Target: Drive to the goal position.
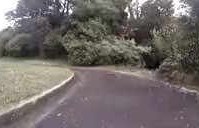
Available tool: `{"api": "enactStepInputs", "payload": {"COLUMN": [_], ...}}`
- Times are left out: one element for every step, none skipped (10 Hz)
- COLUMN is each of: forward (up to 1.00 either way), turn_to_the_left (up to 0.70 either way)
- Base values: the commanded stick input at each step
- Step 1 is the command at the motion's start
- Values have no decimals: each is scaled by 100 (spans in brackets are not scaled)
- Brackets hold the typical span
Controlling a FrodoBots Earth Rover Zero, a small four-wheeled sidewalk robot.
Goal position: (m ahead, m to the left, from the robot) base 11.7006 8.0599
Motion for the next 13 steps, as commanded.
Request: {"api": "enactStepInputs", "payload": {"forward": [68,68,68,68,68,68,68,67,67,68,68,68,68], "turn_to_the_left": [3,3,3,3,1,0,0,0,1,1,2,2,2]}}
